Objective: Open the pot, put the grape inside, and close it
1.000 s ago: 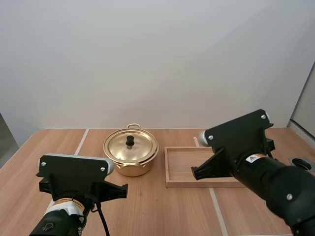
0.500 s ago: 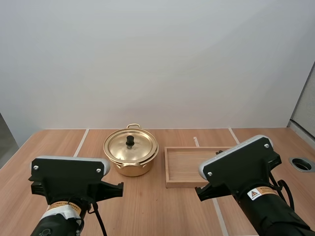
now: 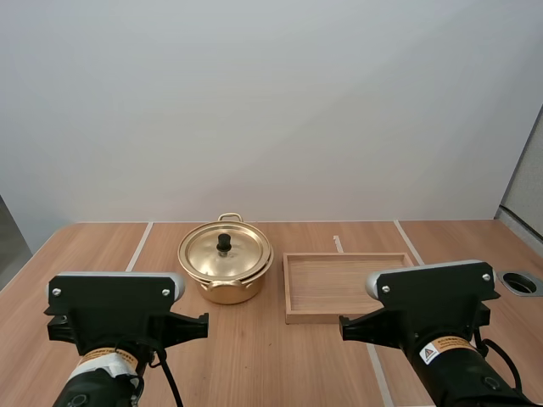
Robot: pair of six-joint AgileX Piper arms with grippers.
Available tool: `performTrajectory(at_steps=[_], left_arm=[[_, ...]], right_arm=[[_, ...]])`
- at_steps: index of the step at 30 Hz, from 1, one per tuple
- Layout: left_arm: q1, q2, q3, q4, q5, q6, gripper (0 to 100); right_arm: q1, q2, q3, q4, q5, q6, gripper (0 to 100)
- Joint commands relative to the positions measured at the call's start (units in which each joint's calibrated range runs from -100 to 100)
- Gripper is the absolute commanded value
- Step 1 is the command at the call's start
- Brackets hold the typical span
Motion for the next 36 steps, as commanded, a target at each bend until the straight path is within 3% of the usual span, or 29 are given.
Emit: performTrajectory(at_steps=[1, 9, 36], left_arm=[[0.1, -0.4, 0.0, -1.1, -0.5, -0.7, 0], [0.1, -0.4, 0.0, -1.1, -0.5, -0.7, 0], [0.1, -0.4, 0.0, -1.1, -0.5, -0.7, 0]], right_arm=[[0.1, -0.6, 0.3, -1.4, -1.0, 1.8, 0], [0.1, -0.6, 0.3, -1.4, 5.9, 1.9, 0], [0.1, -1.8, 0.3, -1.4, 7.0, 3.0, 0]])
